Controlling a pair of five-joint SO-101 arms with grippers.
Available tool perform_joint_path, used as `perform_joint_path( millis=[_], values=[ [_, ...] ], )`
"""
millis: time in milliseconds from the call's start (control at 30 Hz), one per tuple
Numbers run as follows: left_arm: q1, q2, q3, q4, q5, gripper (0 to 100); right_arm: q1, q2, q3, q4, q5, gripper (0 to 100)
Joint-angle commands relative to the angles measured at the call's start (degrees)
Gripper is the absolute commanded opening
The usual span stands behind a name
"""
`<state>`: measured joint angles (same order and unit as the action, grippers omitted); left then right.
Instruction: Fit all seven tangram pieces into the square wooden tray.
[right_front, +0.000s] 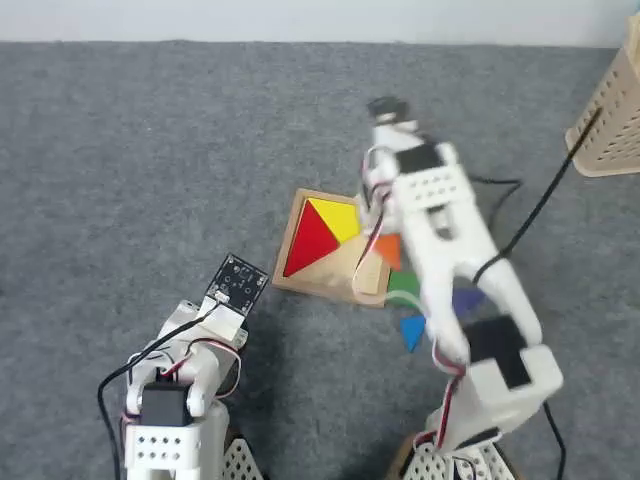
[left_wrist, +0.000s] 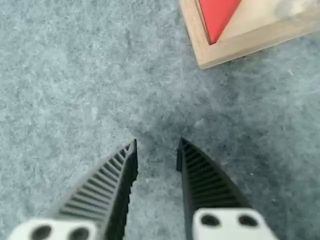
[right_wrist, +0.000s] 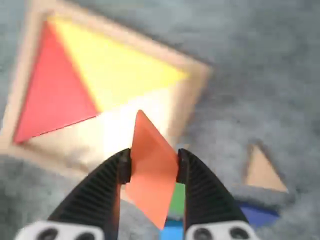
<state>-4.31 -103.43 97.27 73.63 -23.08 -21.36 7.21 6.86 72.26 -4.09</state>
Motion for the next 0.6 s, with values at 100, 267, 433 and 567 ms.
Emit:
perform_joint_path(
  millis=[100, 267, 433, 567],
  values=[
    [-0.3, -1.2, -0.7, 0.0, 0.4, 12, -2.4, -1.6, 1.5, -5.0, 1.1, 0.9],
    [-0.3, -1.2, -0.7, 0.0, 0.4, 12, -1.8, 8.5, -6.0, -4.9, -5.2, 1.0],
    [-0.3, -1.2, -0.7, 0.0, 0.4, 12, -1.5, 16.6, -12.8, -4.6, -8.8, 1.0],
    [-0.3, -1.2, -0.7, 0.0, 0.4, 12, -1.4, 19.2, -14.9, -3.7, -9.6, 3.8]
  ],
)
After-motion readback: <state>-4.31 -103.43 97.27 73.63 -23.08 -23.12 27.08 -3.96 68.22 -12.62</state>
